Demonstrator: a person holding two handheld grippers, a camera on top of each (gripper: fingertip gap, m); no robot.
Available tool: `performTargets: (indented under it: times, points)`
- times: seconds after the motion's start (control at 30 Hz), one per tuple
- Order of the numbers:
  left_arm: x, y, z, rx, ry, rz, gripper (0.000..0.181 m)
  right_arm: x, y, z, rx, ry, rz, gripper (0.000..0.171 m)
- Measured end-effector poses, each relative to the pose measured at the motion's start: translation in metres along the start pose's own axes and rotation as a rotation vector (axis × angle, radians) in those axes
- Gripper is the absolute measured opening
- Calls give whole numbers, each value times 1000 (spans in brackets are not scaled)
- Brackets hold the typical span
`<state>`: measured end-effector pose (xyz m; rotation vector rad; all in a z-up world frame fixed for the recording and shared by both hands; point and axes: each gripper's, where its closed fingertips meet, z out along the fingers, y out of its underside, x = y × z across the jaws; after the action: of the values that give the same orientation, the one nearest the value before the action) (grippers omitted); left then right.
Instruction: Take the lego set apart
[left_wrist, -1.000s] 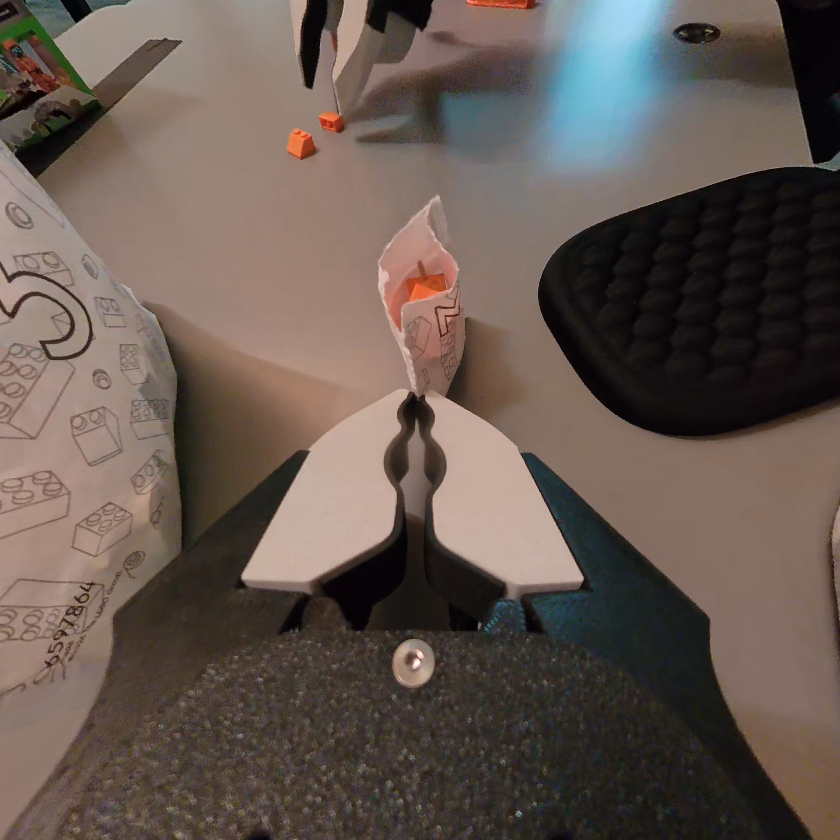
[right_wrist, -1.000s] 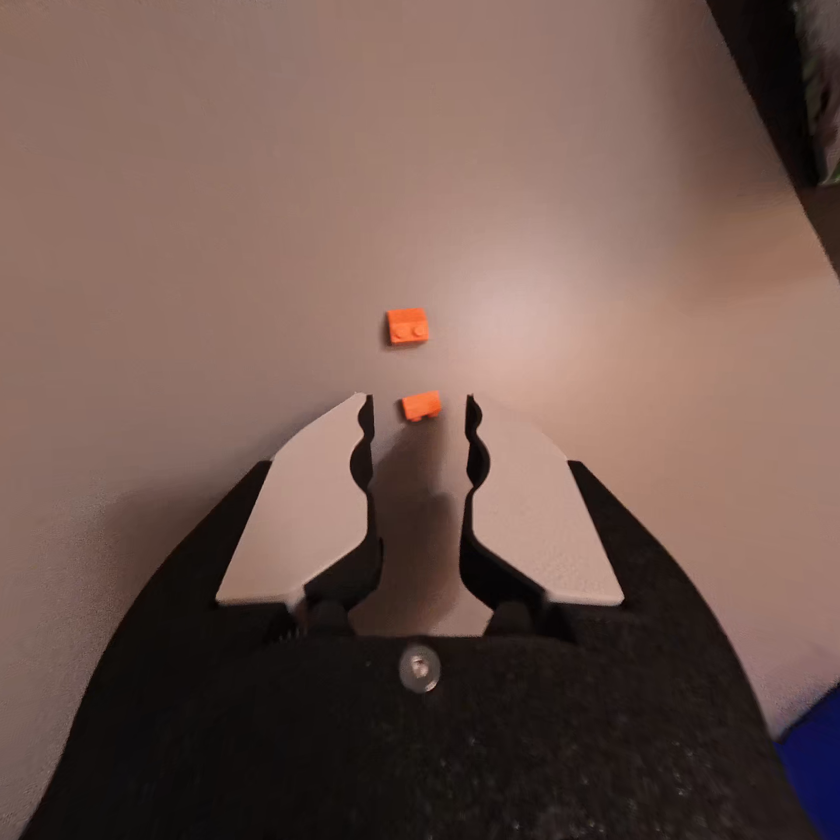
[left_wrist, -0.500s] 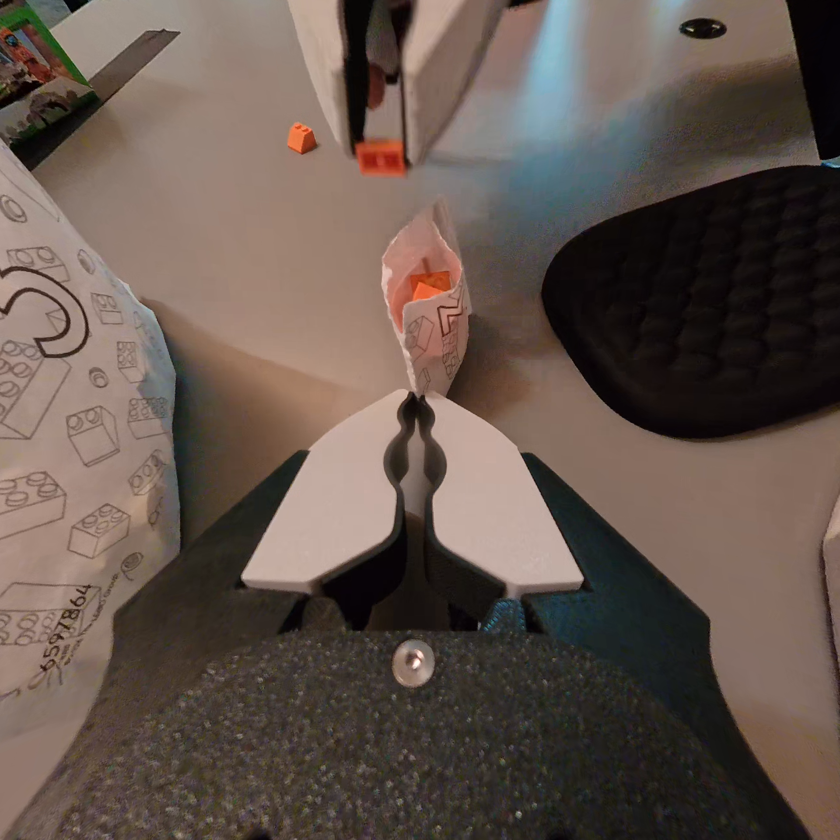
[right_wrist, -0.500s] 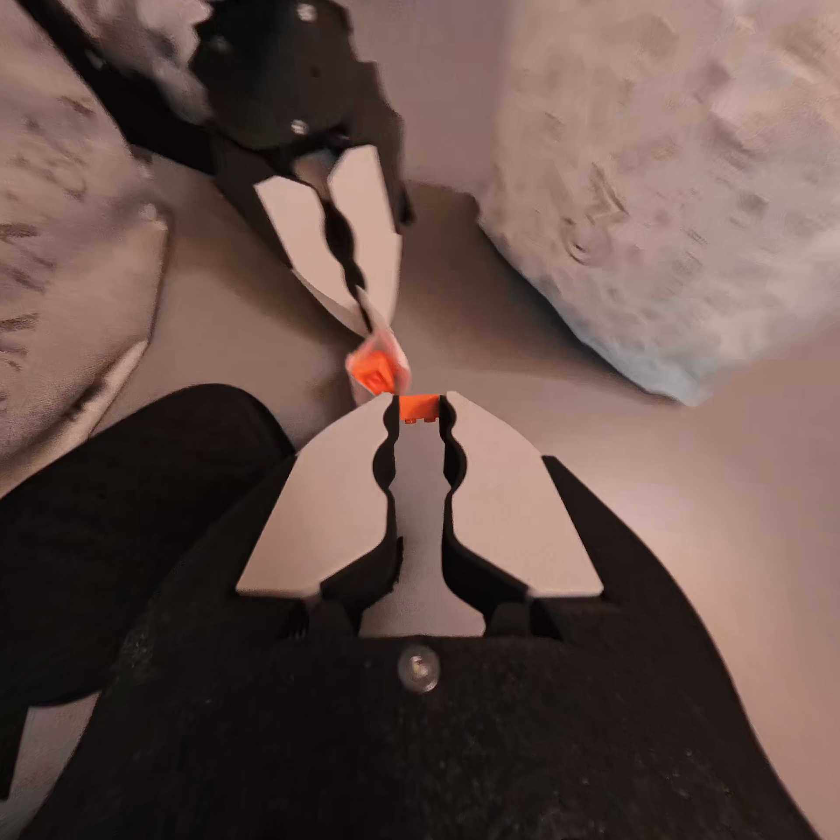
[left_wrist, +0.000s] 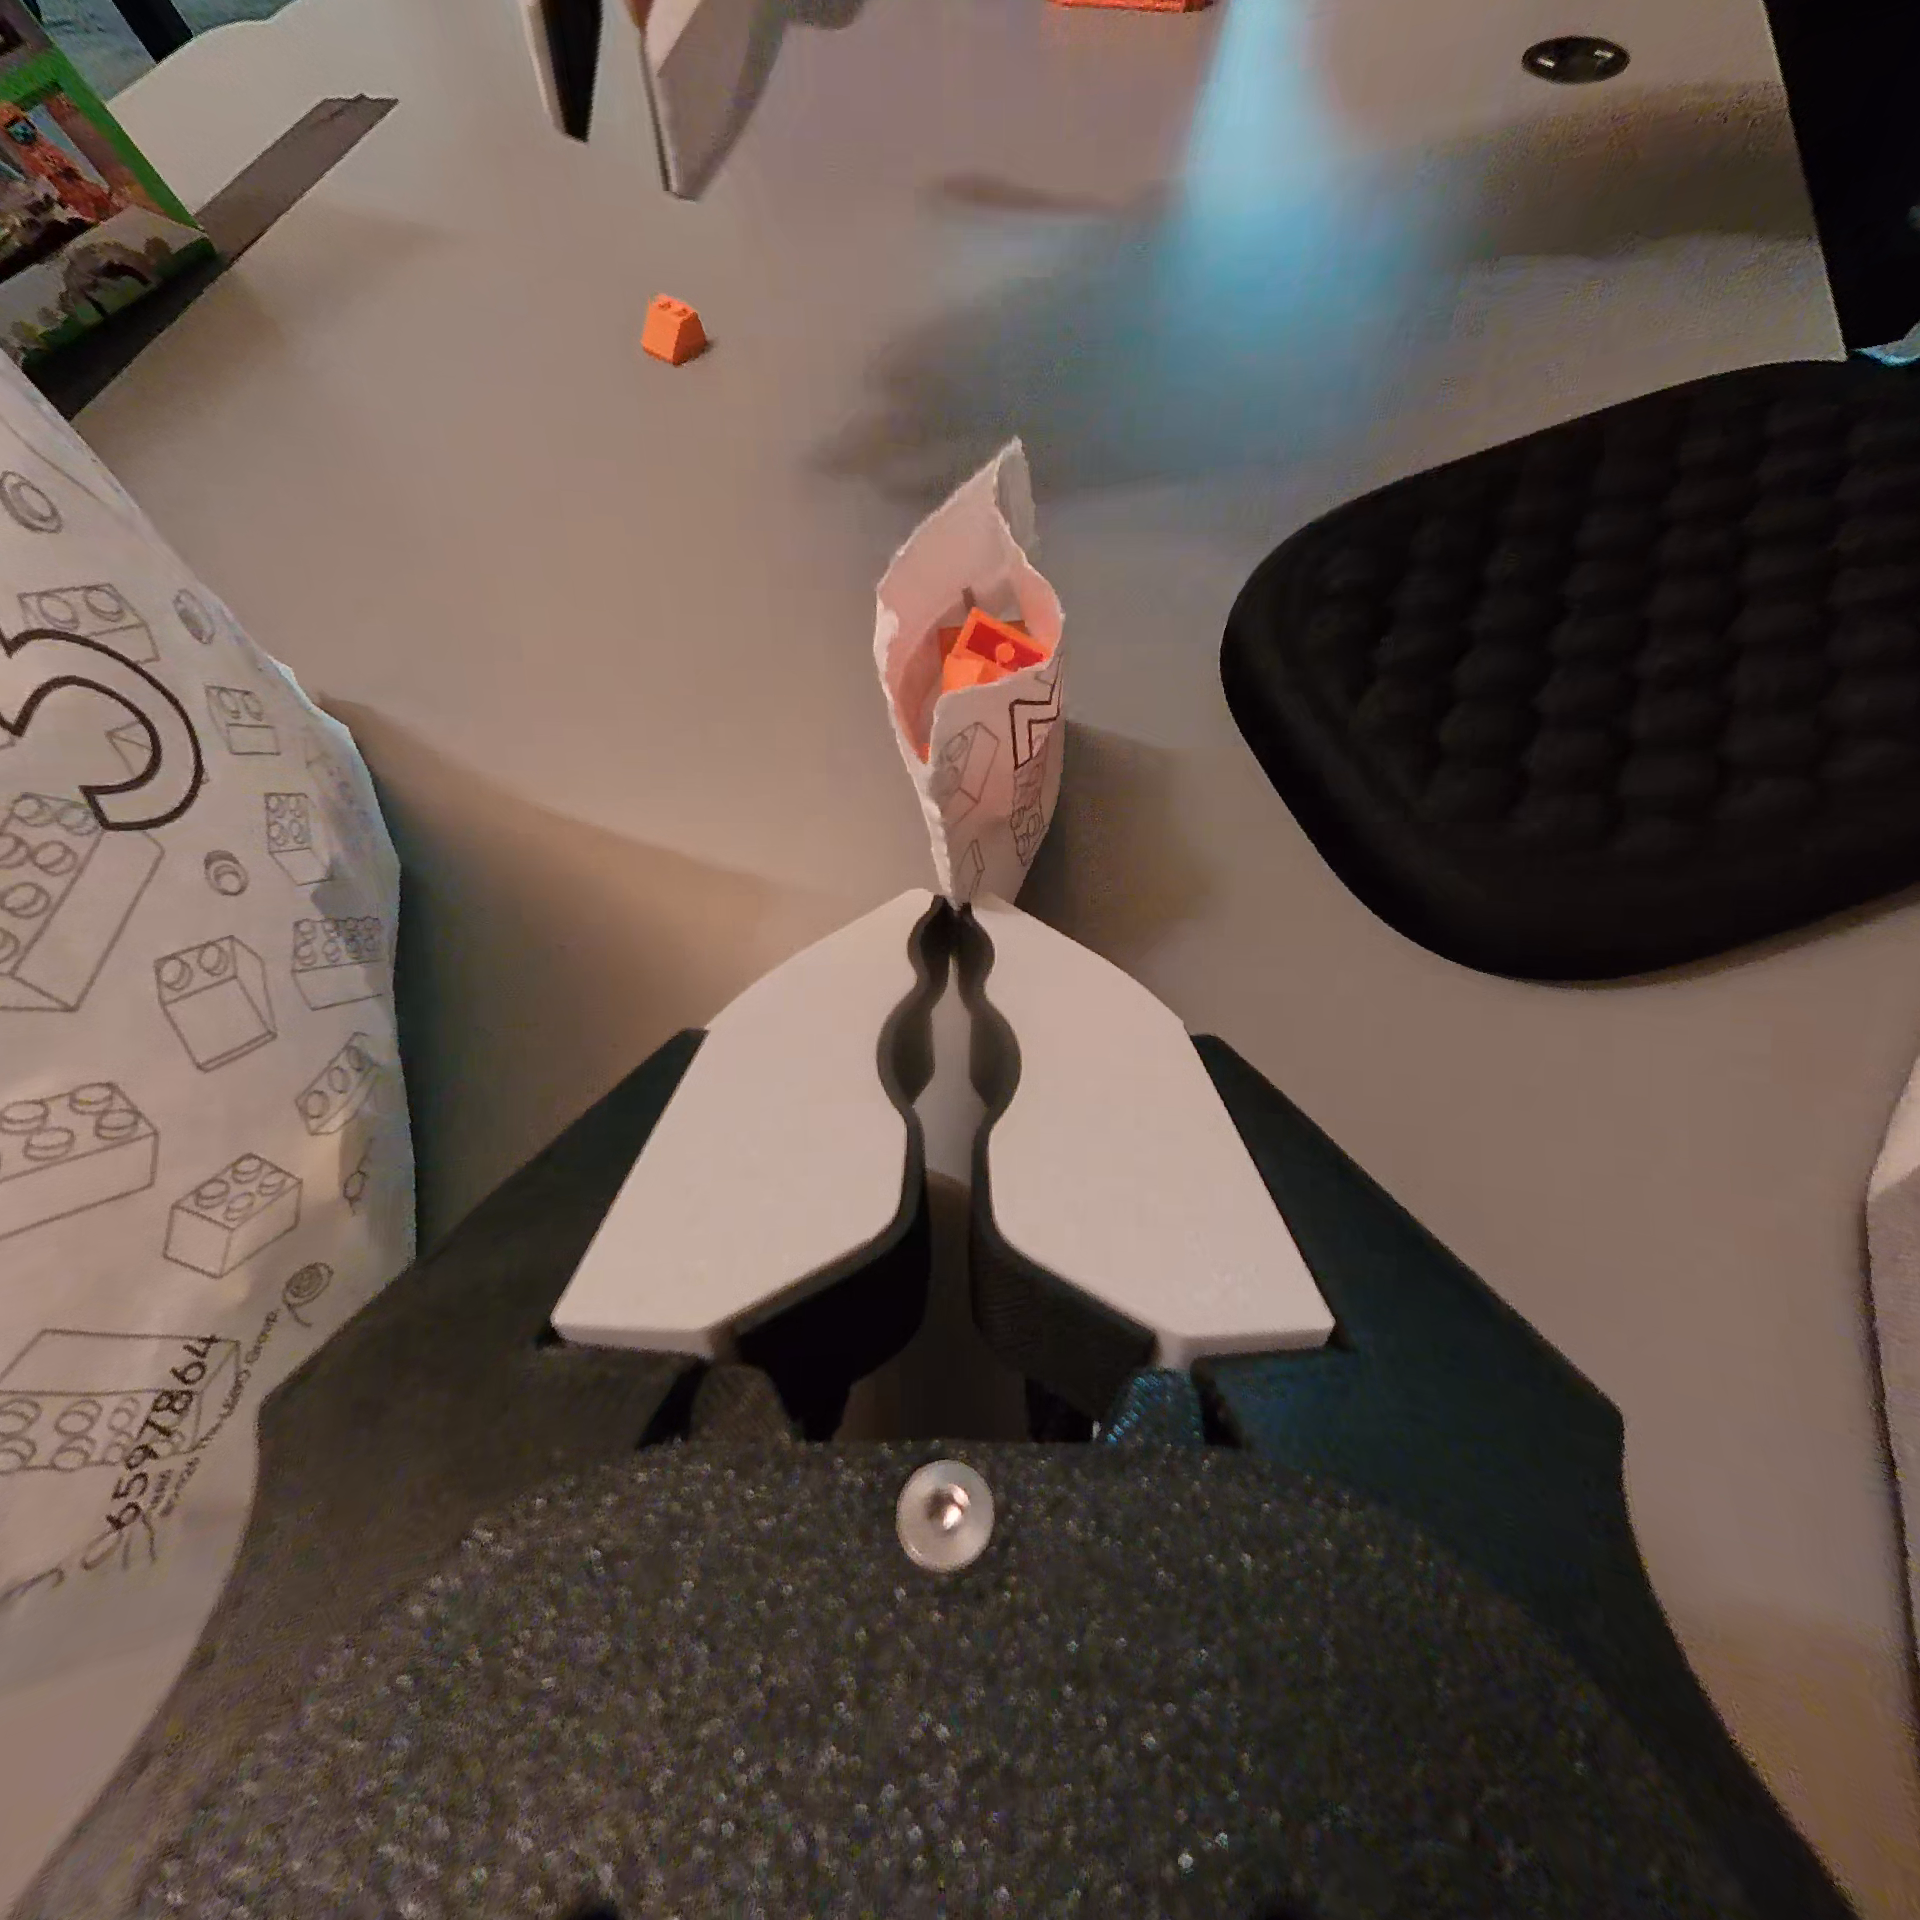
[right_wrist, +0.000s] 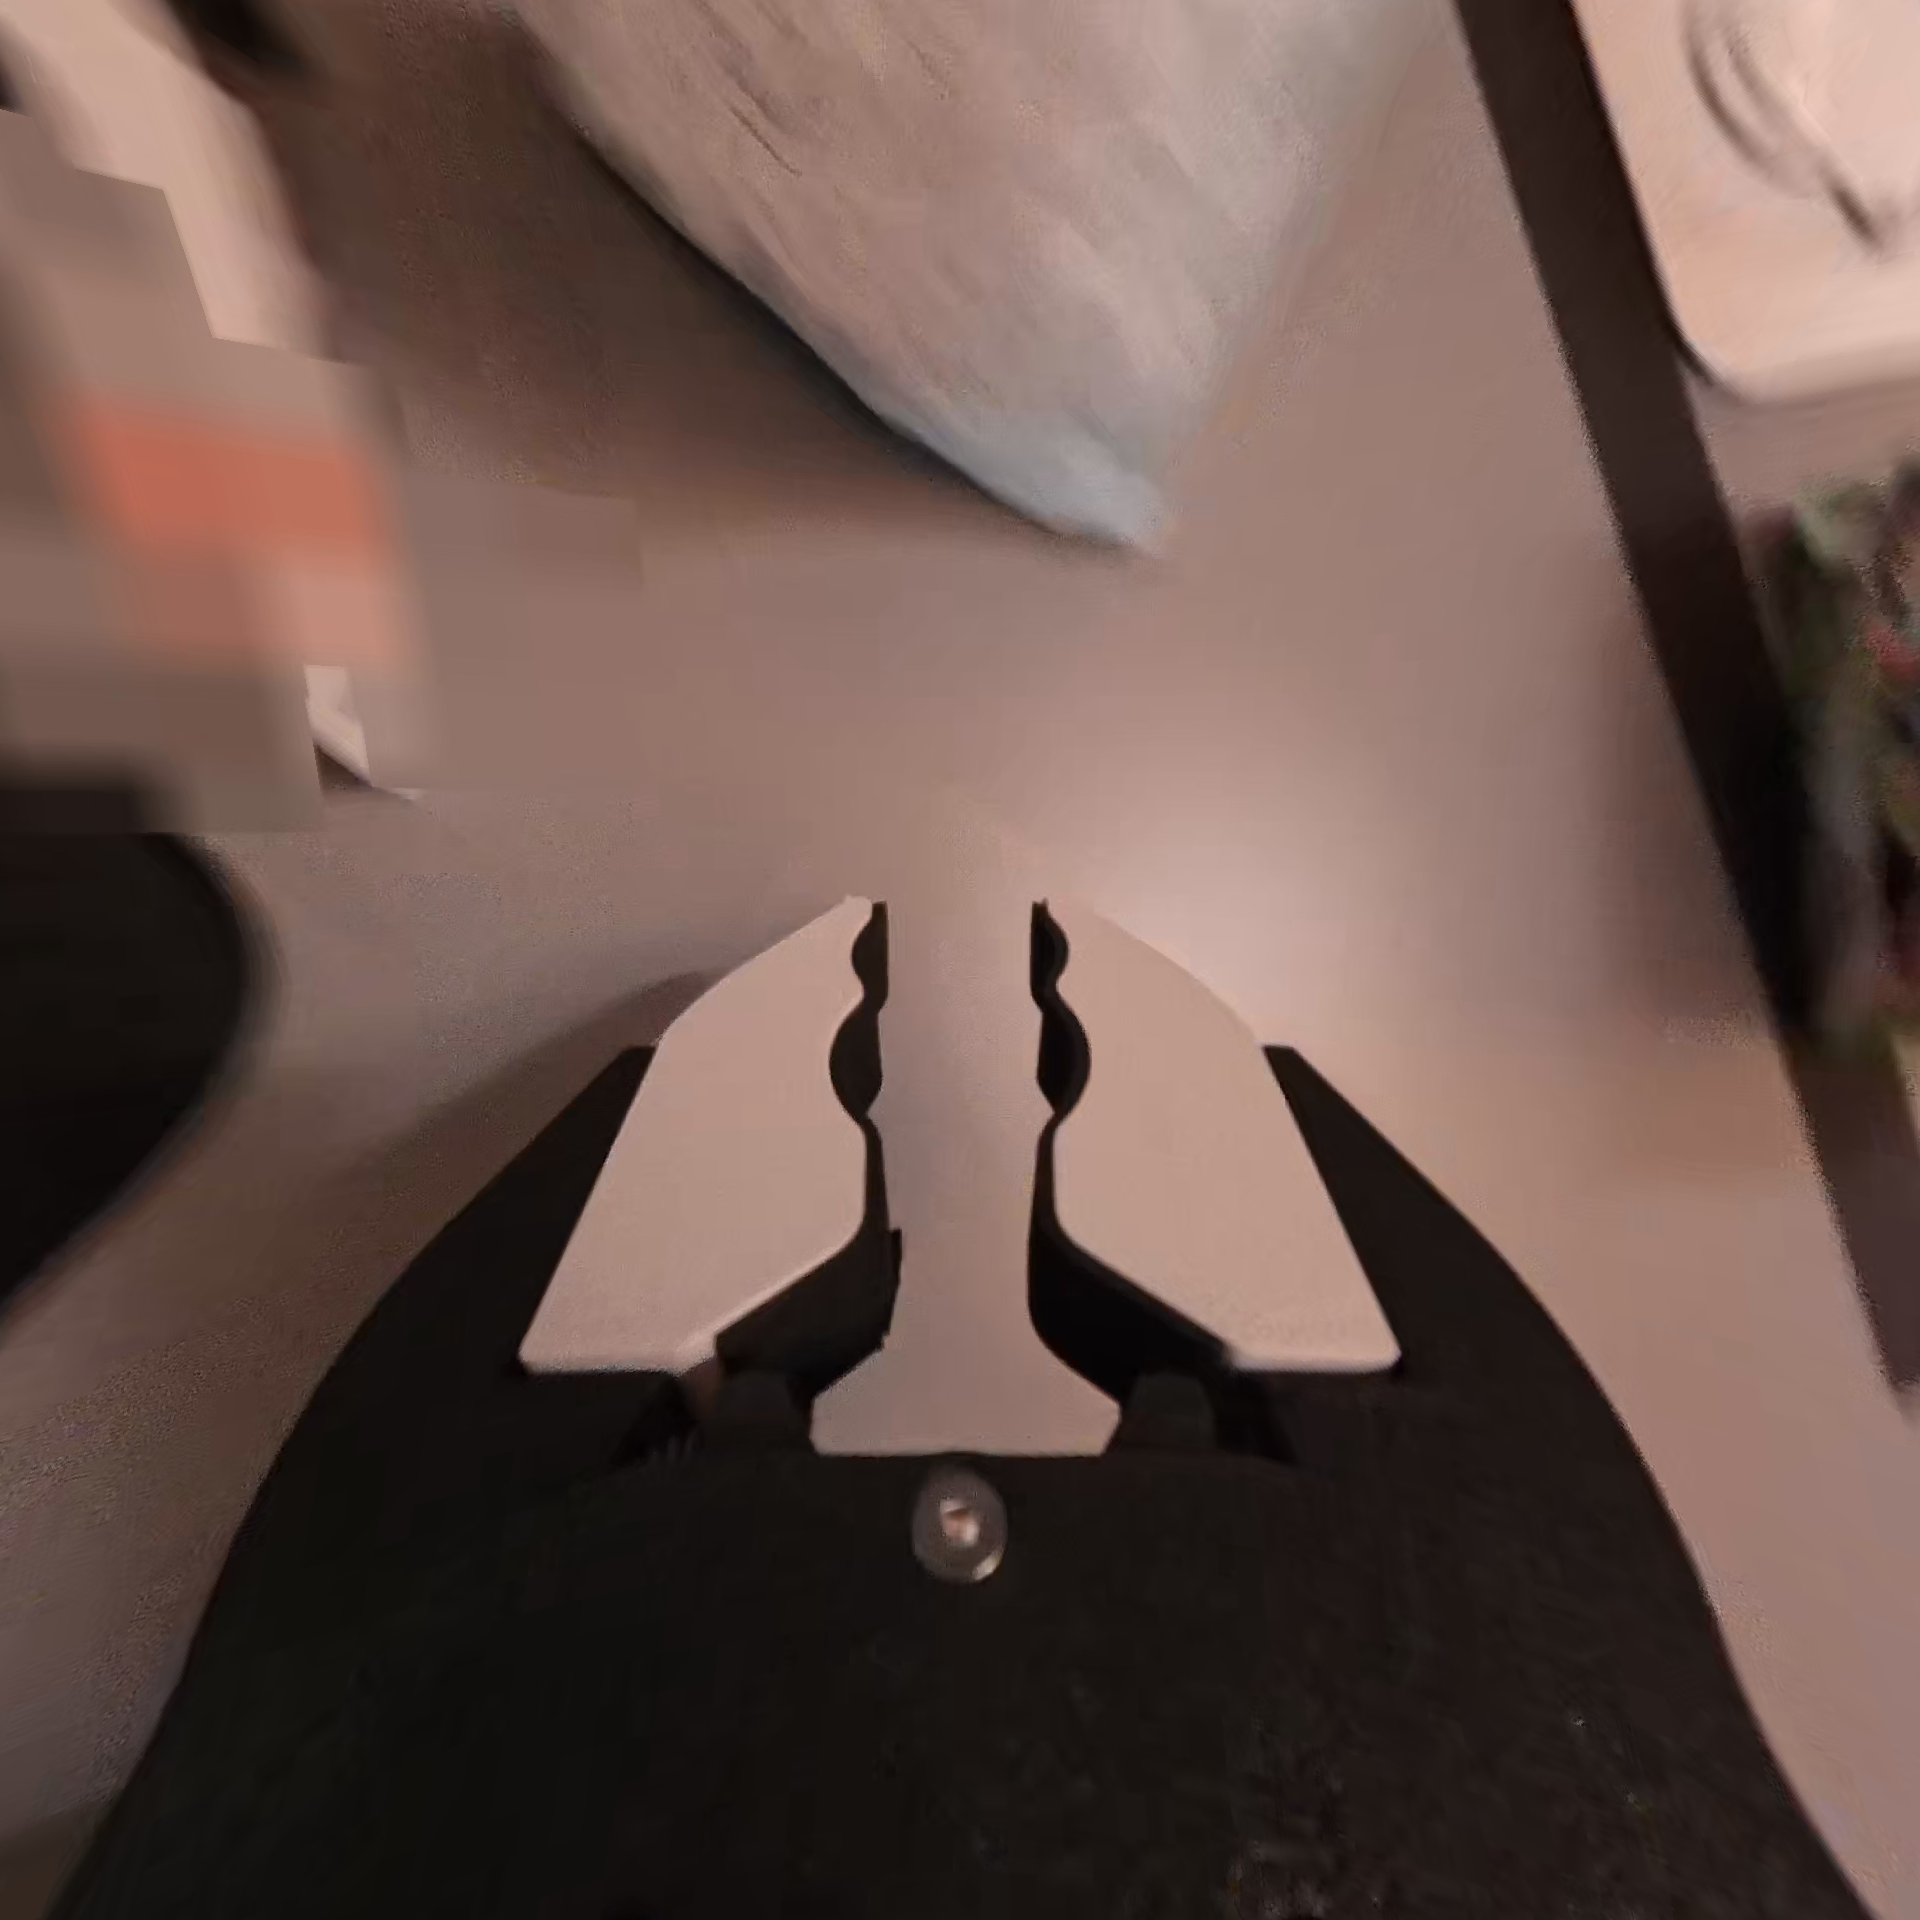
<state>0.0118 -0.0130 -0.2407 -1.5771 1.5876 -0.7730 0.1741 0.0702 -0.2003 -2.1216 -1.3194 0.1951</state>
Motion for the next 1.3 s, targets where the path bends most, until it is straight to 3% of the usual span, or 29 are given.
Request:
performTargets:
  times: [0.07,0.13,0.27,0.3,0.43,0.6,0.7,0.83,1.13,1.23,1.3]
  points:
    - [0,0,0,1,-2,4,1,36,43,6,-112,57,75,26]
    - [0,0,0,-1,-6,4,1,48,68,17,-148,11,171,30]
    - [-3,1,0,-3,-15,-1,1,47,78,37,-157,-46,179,31]
    - [-3,1,0,-3,-15,-5,1,46,78,40,-158,-54,172,20]
    - [-5,2,1,-6,-16,-15,1,23,42,31,-71,-137,127,16]
    - [-4,2,2,-9,-5,-15,1,-75,-59,3,131,-356,-108,17]
    - [-3,1,1,-6,-2,-9,1,-116,-84,7,131,-366,-245,17]
    - [-2,2,0,-8,-3,1,1,-137,-80,20,76,-389,-286,21]
    - [-2,2,0,-7,-4,12,1,-130,-50,19,-9,-316,-218,36]
    - [-1,2,0,-6,-5,15,1,-136,-48,30,9,-306,-189,27]
    - [0,0,-1,0,0,20,1,-134,-49,33,32,-279,-200,1]
